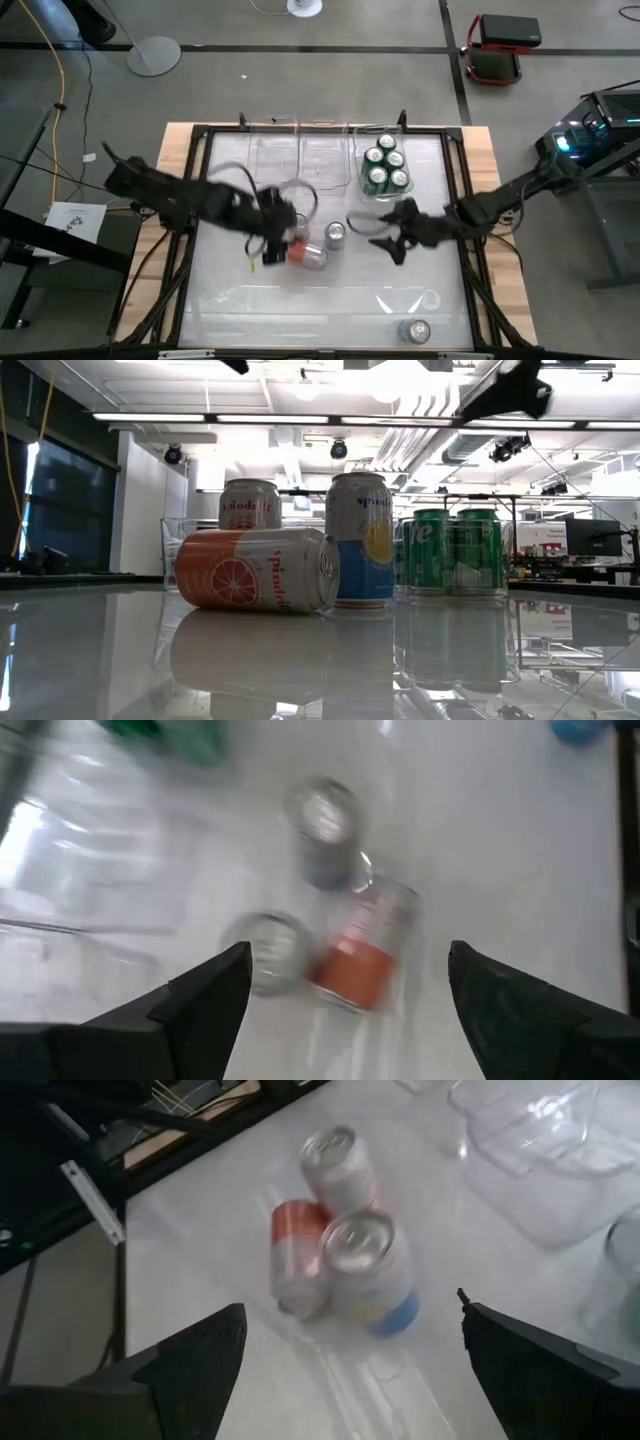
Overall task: Sort soda cans
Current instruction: Put the orange-white soda can into the center transparent bin
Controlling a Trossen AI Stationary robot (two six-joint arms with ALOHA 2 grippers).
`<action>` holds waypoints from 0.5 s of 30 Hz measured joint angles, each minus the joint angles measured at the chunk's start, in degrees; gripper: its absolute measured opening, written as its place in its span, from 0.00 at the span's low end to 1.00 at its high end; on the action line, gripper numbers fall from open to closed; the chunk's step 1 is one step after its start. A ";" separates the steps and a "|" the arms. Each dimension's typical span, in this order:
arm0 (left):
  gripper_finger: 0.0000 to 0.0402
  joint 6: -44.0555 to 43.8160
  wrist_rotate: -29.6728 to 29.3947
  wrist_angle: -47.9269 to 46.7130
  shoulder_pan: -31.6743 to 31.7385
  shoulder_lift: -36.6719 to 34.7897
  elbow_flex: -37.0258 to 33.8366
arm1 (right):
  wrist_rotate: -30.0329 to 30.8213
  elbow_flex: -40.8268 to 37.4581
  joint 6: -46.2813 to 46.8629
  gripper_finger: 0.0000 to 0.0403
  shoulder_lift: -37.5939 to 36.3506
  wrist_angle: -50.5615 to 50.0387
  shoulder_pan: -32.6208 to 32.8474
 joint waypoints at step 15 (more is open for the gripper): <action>0.78 5.45 8.72 13.39 -3.29 19.06 0.11 | 11.21 -0.18 7.73 0.89 -0.02 -1.56 10.47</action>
